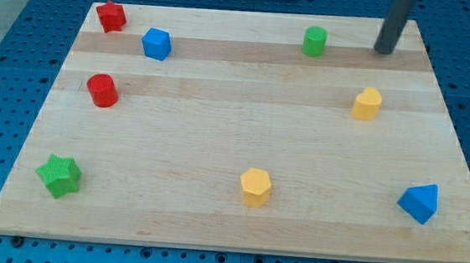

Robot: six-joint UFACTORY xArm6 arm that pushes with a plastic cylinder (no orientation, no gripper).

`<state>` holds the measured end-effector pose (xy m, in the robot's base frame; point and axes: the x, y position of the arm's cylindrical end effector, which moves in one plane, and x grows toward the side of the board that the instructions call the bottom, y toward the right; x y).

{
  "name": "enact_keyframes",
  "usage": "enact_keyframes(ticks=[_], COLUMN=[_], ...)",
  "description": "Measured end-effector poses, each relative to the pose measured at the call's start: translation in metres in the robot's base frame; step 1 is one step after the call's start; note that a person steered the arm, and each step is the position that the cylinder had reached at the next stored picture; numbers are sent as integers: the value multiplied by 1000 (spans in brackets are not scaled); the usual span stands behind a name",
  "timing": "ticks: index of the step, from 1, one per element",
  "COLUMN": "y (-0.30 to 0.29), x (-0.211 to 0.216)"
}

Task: Slide the green circle right bottom to the blue cube

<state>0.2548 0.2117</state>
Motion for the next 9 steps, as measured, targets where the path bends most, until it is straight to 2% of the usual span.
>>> enact_keyframes(ticks=[1, 2, 3, 4, 5, 7, 8, 9], y=[-75, -165, -172, -131, -150, -232, -235, -214], x=[6, 50, 46, -7, -22, 69, 67, 58])
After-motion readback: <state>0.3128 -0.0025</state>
